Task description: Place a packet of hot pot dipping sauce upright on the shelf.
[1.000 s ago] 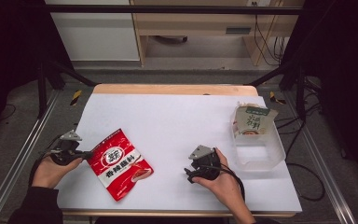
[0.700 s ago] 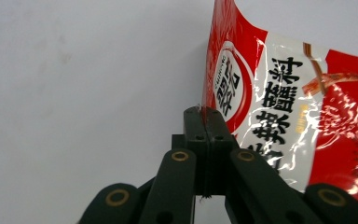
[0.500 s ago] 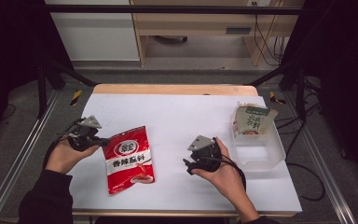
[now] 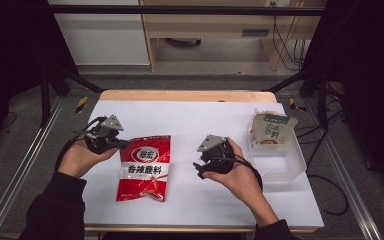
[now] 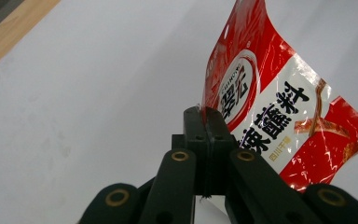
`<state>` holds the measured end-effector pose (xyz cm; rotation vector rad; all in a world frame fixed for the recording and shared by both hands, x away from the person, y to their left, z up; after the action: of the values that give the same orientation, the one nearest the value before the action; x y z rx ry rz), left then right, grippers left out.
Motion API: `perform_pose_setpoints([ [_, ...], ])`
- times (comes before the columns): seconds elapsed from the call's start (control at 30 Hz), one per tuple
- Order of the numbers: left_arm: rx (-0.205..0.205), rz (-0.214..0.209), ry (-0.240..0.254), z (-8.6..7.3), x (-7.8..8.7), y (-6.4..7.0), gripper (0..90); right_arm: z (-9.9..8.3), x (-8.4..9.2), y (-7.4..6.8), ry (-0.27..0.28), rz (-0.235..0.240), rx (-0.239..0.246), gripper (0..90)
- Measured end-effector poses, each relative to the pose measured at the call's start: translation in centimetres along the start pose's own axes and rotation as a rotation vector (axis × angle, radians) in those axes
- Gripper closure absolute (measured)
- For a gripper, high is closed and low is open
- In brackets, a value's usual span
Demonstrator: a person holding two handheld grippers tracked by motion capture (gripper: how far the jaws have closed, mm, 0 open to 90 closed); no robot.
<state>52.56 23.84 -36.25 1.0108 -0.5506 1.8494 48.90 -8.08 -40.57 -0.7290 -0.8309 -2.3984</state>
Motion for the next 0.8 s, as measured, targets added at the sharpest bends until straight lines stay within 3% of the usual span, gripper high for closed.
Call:
perform_pose_setpoints([
  [0.37,-0.057,-0.01,-0.023,2.3,-0.2,1.0,90.0,2.7,0.3,0.9,0.012,0.037,0.022,16.3],
  [0.6,-0.073,-0.011,-0.02,3.3,-0.4,1.4,90.0,4.0,0.5,1.8,-0.006,0.056,0.032,17.7],
  [0.8,-0.1,-0.008,-0.019,4.5,-0.3,2.0,90.0,5.3,0.7,2.2,-0.016,0.102,0.043,19.1],
])
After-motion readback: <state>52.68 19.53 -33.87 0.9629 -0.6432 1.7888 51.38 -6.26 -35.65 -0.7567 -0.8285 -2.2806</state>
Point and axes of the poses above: each handheld gripper's, and its own axes: x roughly backward along the jaws, z roughly out of its top, y roughly to its right, the point moved 2 cm from there along -x, roughly forward along the jaws, and after that the axes turned 12 degrees about -z, right-handed, at the moved point
